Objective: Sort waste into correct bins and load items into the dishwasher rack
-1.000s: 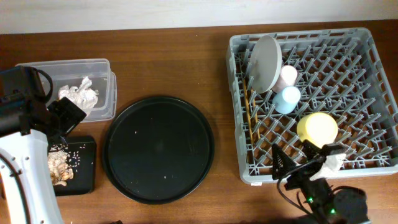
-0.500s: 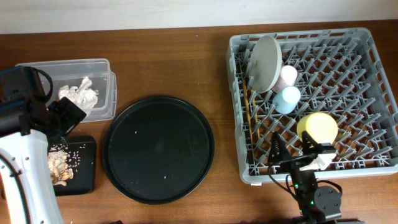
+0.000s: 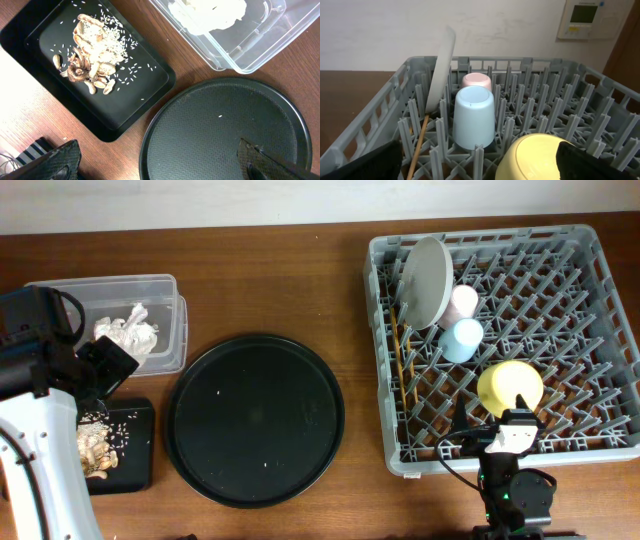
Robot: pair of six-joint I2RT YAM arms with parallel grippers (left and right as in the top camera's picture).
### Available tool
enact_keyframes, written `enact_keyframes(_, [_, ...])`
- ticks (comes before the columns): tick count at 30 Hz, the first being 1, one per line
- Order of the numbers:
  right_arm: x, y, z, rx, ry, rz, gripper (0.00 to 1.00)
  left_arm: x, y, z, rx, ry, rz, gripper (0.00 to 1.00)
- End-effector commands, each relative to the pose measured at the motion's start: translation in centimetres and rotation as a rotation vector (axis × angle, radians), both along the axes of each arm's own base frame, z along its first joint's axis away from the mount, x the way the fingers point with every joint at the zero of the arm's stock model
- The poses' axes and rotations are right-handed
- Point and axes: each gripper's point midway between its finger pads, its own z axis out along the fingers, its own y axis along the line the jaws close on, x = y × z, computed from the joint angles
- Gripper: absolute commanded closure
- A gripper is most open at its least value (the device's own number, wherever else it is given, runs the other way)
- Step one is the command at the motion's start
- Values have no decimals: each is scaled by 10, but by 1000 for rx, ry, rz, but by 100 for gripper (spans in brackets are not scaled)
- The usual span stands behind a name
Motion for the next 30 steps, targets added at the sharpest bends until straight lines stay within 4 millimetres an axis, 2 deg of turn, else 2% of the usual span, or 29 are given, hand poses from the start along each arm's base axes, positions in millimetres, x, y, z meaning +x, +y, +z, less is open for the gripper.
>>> enact_keyframes(1, [0, -3, -3, -17, 6, -13, 2, 0, 2, 2, 2, -5, 6, 1])
enact_keyframes(19, [0, -3, -3, -17, 6, -13, 2, -1, 1, 1, 2, 1, 1, 1])
enact_keyframes(22, [0, -3, -3, -17, 6, -13, 2, -12, -2, -1, -13, 39, -3, 1])
enact_keyframes(24, [0, -3, -3, -17, 6, -13, 2, -27, -10, 0, -30, 43, -8, 1])
enact_keyframes(25, [0, -3, -3, -17, 6, -13, 2, -37, -15, -4, -28, 36, -15, 1])
enact_keyframes(27, [0, -3, -3, -17, 6, -13, 2, -41, -23, -20, -10, -16, -42, 1])
enact_keyframes(28, [0, -3, -3, -17, 6, -13, 2, -38, -28, -32, 6, -61, -67, 1])
enact_keyframes(30, [0, -3, -3, -17, 6, -13, 2, -25, -46, -59, 37, -187, -227, 1])
